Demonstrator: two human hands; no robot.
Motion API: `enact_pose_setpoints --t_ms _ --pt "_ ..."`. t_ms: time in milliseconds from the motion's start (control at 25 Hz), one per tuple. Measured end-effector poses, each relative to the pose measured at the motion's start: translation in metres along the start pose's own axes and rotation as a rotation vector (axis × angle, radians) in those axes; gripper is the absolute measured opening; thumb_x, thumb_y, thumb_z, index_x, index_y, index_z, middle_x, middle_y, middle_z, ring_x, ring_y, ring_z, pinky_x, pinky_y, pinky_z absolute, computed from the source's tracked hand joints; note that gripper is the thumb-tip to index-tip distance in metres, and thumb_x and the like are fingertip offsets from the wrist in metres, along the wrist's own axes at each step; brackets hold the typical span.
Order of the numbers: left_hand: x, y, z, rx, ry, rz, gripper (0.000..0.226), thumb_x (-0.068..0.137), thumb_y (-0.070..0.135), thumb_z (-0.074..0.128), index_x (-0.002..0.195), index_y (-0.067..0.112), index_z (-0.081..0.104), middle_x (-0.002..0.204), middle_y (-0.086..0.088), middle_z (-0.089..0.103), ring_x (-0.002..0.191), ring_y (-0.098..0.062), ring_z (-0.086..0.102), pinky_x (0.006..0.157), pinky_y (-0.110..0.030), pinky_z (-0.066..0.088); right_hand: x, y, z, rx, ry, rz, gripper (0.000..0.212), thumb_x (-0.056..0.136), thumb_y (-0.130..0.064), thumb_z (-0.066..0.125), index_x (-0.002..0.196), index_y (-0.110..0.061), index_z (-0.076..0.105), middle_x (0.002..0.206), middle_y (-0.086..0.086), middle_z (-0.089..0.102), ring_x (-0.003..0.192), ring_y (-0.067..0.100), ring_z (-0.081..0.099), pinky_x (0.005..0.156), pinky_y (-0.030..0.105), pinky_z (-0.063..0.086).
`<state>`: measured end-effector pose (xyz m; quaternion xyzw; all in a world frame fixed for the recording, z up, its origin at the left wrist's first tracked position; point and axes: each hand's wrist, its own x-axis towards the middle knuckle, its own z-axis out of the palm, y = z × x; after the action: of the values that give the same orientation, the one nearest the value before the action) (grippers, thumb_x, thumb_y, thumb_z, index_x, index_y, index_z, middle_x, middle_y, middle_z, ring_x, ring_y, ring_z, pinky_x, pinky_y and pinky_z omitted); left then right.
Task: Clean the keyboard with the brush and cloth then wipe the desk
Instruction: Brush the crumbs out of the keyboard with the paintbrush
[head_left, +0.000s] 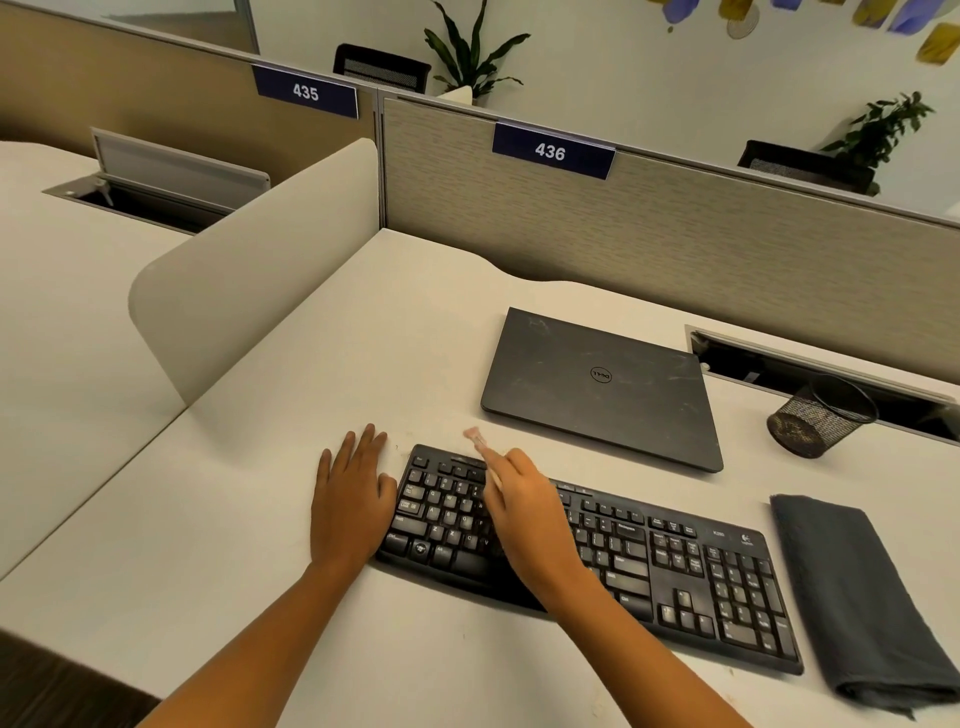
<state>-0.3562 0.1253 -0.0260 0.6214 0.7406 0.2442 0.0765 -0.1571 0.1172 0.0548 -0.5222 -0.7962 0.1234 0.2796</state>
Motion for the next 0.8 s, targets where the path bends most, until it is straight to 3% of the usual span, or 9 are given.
enact_pose_setpoints --t_ms 120,320,440,560,600,640,720,760,800 --pt "0.000 -0.001 0.000 -0.003 0.010 0.000 0.060 0.089 0.027 0.030 0.147 0.015 0.042 0.157 -0.002 0.033 0.147 -0.022 0.024 0.121 -0.039 0.008 0.002 -0.012 -0.003 0.222 -0.069 0.022 0.034 0.098 -0.012 0.048 0.129 -0.020 0.060 0.088 -0.003 0.061 0.075 0.006 0.051 0.066 0.015 0.040" --pt "-0.001 0.000 0.000 -0.013 0.004 -0.002 0.052 0.095 0.015 0.044 0.147 0.015 0.041 0.157 -0.002 0.032 0.148 -0.022 0.023 0.122 -0.040 0.007 0.019 -0.013 -0.005 0.256 0.004 0.171 0.033 0.097 -0.009 0.047 0.123 -0.022 0.063 0.084 -0.007 0.060 0.069 0.004 0.051 0.064 0.013 0.043" --pt "0.000 0.000 0.000 -0.009 0.016 -0.003 0.058 0.090 0.023 0.033 0.146 0.014 0.043 0.156 -0.003 0.035 0.147 -0.023 0.026 0.121 -0.041 0.010 0.021 -0.027 -0.007 0.428 -0.105 0.180 0.029 0.093 -0.006 0.047 0.091 -0.012 0.075 0.074 0.003 0.069 0.056 0.022 0.057 0.052 0.035 0.047" --pt "0.000 0.001 0.000 -0.003 0.015 0.001 0.060 0.088 0.025 0.031 0.146 0.014 0.043 0.156 -0.003 0.035 0.147 -0.024 0.026 0.121 -0.041 0.010 0.024 -0.035 0.001 0.407 -0.047 0.176 0.039 0.093 -0.008 0.047 0.056 0.002 0.053 0.077 0.020 0.068 0.060 0.026 0.057 0.051 0.037 0.041" --pt "0.000 0.001 0.000 -0.002 0.017 0.000 0.060 0.088 0.025 0.030 0.146 0.014 0.042 0.156 -0.003 0.034 0.147 -0.023 0.026 0.121 -0.041 0.010 0.023 -0.039 0.006 0.384 -0.029 0.150 0.042 0.096 -0.011 0.048 0.055 -0.002 0.051 0.078 0.017 0.068 0.063 0.020 0.058 0.051 0.031 0.040" --pt "0.000 0.000 0.001 -0.001 0.017 -0.002 0.060 0.088 0.025 0.030 0.146 0.015 0.042 0.156 -0.003 0.034 0.147 -0.023 0.026 0.121 -0.041 0.010 0.020 -0.044 0.010 0.350 -0.032 0.121 0.037 0.098 -0.014 0.048 0.064 -0.009 0.060 0.081 0.008 0.068 0.068 0.008 0.057 0.055 0.019 0.040" --pt "0.000 -0.001 0.002 0.006 0.012 -0.001 0.060 0.088 0.025 0.030 0.147 0.014 0.042 0.156 -0.003 0.034 0.147 -0.023 0.026 0.121 -0.041 0.010 0.016 -0.049 0.015 0.289 -0.027 0.073 0.023 0.099 -0.018 0.049 0.101 -0.014 0.071 0.098 -0.004 0.067 0.081 -0.004 0.050 0.072 0.005 0.038" --pt "0.000 -0.001 0.002 0.007 0.011 0.000 0.060 0.088 0.024 0.030 0.147 0.014 0.042 0.156 -0.003 0.034 0.147 -0.023 0.026 0.121 -0.041 0.010 0.017 -0.046 0.016 0.274 -0.014 0.067 0.023 0.098 -0.017 0.049 0.103 -0.012 0.071 0.103 -0.005 0.068 0.084 -0.004 0.051 0.074 0.003 0.038" --pt "0.000 -0.001 0.002 0.003 0.012 -0.002 0.060 0.088 0.024 0.031 0.146 0.014 0.042 0.156 -0.003 0.034 0.147 -0.023 0.026 0.121 -0.041 0.010 0.019 -0.044 0.014 0.272 -0.007 0.068 0.025 0.097 -0.015 0.048 0.091 -0.007 0.071 0.105 -0.004 0.069 0.083 -0.001 0.054 0.073 0.006 0.041"
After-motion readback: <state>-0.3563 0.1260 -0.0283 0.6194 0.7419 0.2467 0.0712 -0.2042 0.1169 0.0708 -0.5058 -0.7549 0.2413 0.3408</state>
